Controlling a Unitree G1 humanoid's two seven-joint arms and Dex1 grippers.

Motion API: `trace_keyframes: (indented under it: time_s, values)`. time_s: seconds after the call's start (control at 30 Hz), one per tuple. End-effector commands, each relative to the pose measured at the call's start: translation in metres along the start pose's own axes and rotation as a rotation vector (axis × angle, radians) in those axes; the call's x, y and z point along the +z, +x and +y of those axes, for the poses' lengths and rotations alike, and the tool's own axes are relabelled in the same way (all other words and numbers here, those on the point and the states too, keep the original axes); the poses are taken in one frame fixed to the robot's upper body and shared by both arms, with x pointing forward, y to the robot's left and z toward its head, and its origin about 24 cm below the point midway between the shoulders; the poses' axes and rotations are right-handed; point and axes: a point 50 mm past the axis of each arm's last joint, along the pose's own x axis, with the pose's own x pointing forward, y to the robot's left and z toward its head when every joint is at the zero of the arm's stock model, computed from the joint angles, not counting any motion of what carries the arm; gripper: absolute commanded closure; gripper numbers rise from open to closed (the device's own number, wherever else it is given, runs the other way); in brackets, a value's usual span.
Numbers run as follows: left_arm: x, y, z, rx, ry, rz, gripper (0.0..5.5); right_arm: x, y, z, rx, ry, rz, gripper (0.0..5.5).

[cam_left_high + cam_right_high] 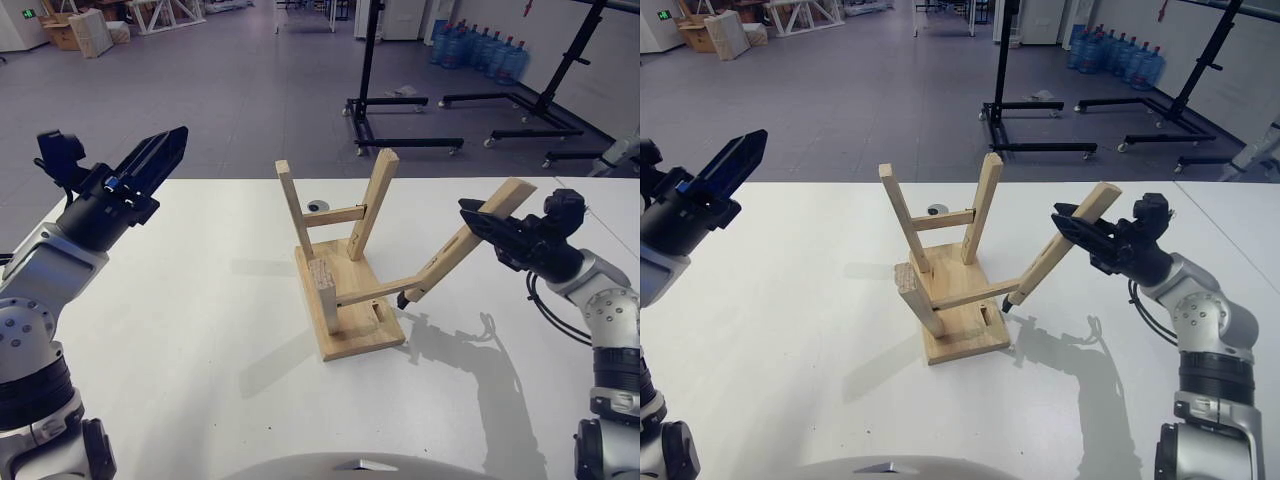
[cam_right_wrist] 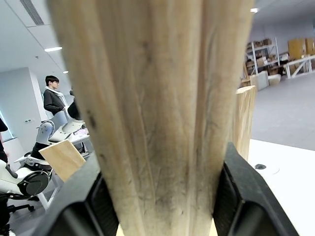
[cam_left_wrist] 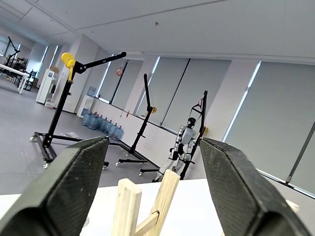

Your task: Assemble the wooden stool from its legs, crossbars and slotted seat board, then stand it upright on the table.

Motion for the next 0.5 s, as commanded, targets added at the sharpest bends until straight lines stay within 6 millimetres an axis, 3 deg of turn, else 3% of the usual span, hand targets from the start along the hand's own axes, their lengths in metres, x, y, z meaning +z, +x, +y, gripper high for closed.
trace_keyframes:
  time_s: [0.03, 0.3, 0.5]
  values:
    - [-0.003, 0.001, 0.002, 0.002, 0.013, 0.047, 2.15, -0.008, -0.001, 0.004, 0.050, -0.027, -0.040, 3.44]
    - [-0.004, 0.005, 0.005, -0.016, 0.014, 0.117, 2.15, -0.040, 0.004, 0.012, 0.160, -0.014, 0.011, 3.44]
    - [-0.007, 0.010, 0.002, -0.042, 0.020, 0.157, 2.15, -0.065, 0.025, 0.021, 0.173, -0.047, -0.030, 3.44]
